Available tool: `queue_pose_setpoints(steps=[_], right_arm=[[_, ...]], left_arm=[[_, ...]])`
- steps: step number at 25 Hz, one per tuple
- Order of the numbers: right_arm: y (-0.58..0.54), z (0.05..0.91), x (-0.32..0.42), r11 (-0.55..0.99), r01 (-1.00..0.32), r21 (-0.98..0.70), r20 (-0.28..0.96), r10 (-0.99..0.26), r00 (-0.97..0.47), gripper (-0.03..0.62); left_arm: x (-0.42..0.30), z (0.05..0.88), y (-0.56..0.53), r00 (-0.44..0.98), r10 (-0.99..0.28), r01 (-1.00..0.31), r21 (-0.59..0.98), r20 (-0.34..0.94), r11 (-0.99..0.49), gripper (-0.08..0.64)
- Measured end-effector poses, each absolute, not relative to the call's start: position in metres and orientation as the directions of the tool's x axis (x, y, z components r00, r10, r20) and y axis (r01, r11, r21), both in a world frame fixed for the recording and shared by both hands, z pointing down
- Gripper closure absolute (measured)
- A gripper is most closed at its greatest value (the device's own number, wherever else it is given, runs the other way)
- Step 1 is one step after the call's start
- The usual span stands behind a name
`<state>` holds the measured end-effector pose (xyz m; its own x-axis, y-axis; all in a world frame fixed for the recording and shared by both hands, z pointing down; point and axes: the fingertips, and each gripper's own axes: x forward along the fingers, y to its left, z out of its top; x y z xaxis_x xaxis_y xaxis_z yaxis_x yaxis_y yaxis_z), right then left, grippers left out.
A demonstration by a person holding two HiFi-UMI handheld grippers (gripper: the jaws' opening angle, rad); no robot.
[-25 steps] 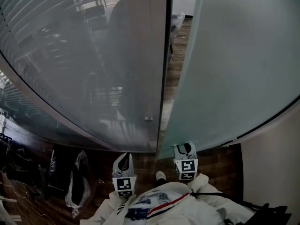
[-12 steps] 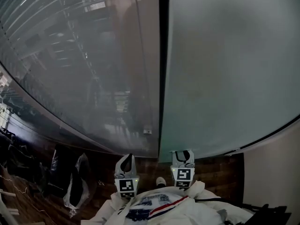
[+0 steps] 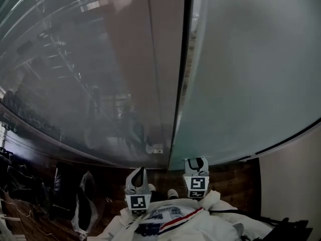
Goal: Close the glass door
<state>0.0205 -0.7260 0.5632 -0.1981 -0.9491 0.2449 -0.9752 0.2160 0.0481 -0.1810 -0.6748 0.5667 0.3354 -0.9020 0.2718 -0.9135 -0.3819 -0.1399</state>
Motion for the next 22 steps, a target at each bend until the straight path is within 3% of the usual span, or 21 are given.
queue_pose_setpoints(steps=[8,22], right_arm=[[-0.742,0.566,0.023,0.188,-0.981,0.047,0.251,-0.953,-0.171,0.456],[-0.76,0.567,0.025,0.162,-0.985,0.059,0.241,-0.96,-0.144,0.456]], left_arm=[[-0.158,0.551,-0.703,0.474,-0.837,-0.845,-0.123,0.273,-0.52,0.558],[-0.165,0.554,-0.718,0.514,-0.81,-0.82,-0.116,0.282,-0.561,0.558]])
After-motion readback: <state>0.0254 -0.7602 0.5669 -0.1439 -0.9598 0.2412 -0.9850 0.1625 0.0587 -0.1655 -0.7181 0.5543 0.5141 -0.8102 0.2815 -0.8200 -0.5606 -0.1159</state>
